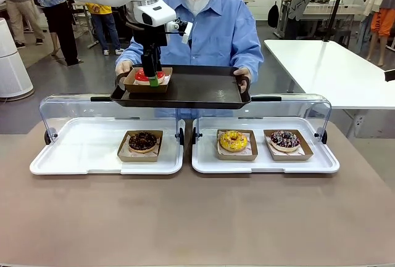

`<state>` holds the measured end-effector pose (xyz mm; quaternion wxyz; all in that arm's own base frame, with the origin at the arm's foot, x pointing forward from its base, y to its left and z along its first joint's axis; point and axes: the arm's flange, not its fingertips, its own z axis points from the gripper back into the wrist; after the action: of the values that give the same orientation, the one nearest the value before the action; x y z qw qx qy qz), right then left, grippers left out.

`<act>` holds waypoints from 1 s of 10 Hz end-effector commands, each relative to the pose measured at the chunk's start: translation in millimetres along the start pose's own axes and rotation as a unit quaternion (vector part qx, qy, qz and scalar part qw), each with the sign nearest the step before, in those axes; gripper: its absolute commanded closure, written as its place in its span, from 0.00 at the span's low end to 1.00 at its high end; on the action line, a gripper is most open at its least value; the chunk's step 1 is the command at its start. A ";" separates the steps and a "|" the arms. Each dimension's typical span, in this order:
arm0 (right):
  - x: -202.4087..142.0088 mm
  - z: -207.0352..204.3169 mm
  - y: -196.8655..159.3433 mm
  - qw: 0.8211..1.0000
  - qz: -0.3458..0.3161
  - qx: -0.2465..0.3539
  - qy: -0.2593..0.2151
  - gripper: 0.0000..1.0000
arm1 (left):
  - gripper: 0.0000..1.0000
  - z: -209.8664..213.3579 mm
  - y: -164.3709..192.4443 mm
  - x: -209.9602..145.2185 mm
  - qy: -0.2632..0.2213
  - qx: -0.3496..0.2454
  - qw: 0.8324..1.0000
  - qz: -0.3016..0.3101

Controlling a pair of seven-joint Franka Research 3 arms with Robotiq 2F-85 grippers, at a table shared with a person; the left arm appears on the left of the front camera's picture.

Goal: Provide the desired donut to the person.
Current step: Place the picked Paper togo box onto the Handle tray extended by the person.

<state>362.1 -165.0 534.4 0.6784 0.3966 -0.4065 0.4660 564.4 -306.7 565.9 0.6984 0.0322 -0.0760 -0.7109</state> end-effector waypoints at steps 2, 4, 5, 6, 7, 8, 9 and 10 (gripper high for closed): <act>-0.3 -0.2 0.2 1.000 0.001 0.002 -0.004 0.00 | 0.00 2.6 -6.3 -7.9 -0.016 0.000 1.000 -0.009; -0.3 -0.2 0.2 1.000 0.001 0.002 -0.004 0.00 | 0.00 5.0 -8.7 -9.2 -0.010 -0.006 1.000 -0.004; -0.3 -0.2 0.2 1.000 0.001 0.002 -0.004 0.00 | 0.00 8.5 -13.1 -9.7 -0.002 -0.008 1.000 -0.004; -0.3 -0.2 0.2 1.000 0.001 0.002 -0.004 0.00 | 0.00 11.3 -25.2 -13.1 -0.002 -0.012 1.000 -0.021; -0.3 -0.2 0.2 1.000 0.001 0.002 -0.004 0.00 | 0.00 15.0 -44.1 -23.0 0.005 -0.017 0.999 -0.035; -0.3 -0.2 0.2 1.000 0.001 0.002 -0.004 0.00 | 0.00 20.5 -70.8 -42.3 0.006 -0.013 0.999 -0.049; -0.3 -0.2 0.2 1.000 0.001 0.002 -0.004 0.00 | 0.00 22.2 -97.2 -64.7 0.008 -0.011 0.999 -0.052; -0.3 -0.2 0.2 1.000 0.001 0.002 -0.004 0.00 | 0.00 24.5 -123.1 -88.8 0.001 -0.005 0.999 -0.054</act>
<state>362.3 -164.9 534.1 0.6785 0.3969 -0.4062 0.4660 479.0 -253.7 577.7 0.6706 0.0352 -0.0490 -0.7394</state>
